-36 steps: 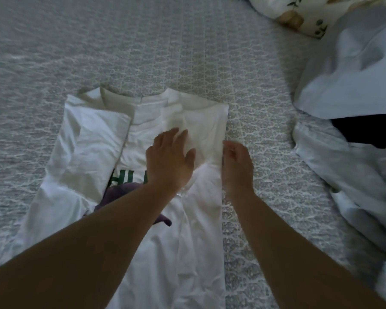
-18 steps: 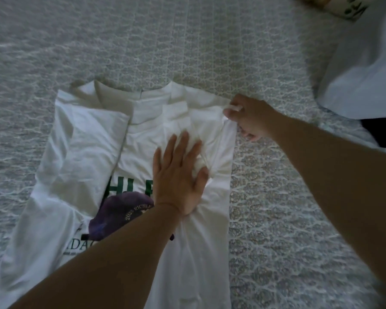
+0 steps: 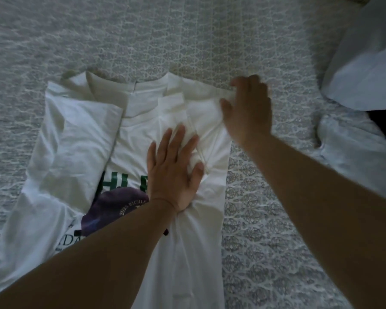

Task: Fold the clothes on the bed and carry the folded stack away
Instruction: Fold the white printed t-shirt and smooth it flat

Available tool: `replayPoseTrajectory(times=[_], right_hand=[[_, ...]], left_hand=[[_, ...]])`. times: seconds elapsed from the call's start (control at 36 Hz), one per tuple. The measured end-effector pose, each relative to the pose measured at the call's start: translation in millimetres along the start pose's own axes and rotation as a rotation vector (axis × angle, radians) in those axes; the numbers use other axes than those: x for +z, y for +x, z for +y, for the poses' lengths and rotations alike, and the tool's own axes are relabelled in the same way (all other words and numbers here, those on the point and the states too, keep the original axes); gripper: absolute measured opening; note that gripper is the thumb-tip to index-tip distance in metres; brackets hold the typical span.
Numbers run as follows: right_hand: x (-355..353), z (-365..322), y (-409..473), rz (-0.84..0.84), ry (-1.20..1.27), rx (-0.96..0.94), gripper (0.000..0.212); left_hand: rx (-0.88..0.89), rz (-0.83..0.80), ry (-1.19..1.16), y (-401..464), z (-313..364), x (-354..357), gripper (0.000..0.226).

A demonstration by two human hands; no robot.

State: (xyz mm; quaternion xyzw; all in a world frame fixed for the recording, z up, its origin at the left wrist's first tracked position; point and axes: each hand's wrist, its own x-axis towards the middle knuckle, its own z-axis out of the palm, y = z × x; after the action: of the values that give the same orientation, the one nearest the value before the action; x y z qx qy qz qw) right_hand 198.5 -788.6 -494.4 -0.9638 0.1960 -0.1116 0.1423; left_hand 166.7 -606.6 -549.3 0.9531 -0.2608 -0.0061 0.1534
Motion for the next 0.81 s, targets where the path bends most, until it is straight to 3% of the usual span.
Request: replayPoseTrajectory(times=[0.06,0.11,0.17,0.31,0.47,0.64,0.81], right_hand=[[10.1,-17.5,-23.3,0.027,0.033,-0.198,0.039],[22.3,-30.9,-45.3,-0.048,0.07,-0.239,0.043],[33.7,-33.4,-65.2,-0.114,0.113,-0.15,0.044],[17.8,-37.4,-136.8,-0.087,0.567,0.131,0.044],[-6.1,-45.0,-265.6,-0.35,0.091,-0.09,0.062],[-40.2,-85.3,-405.9,-0.342,-0.022,0.068,0.053],[-62.5,-118.6,-502.9,-0.424,-0.073,0.142,0.069]], left_hand=[[-0.009,-0.011,0.02,1.8,0.5,0.2,0.065],[-0.015,-0.022,0.039,2.3,0.4,0.3,0.068],[-0.021,-0.026,0.059,1.3,0.3,1.5,0.071],[0.009,-0.127,0.086,2.4,-4.0,-2.1,0.069],[0.062,-0.306,0.115,-79.7,-24.6,-25.7,0.084],[0.022,-0.356,0.107,-236.7,-35.7,-59.8,0.069],[0.023,-0.393,0.019,-379.3,-30.9,-89.4,0.061]])
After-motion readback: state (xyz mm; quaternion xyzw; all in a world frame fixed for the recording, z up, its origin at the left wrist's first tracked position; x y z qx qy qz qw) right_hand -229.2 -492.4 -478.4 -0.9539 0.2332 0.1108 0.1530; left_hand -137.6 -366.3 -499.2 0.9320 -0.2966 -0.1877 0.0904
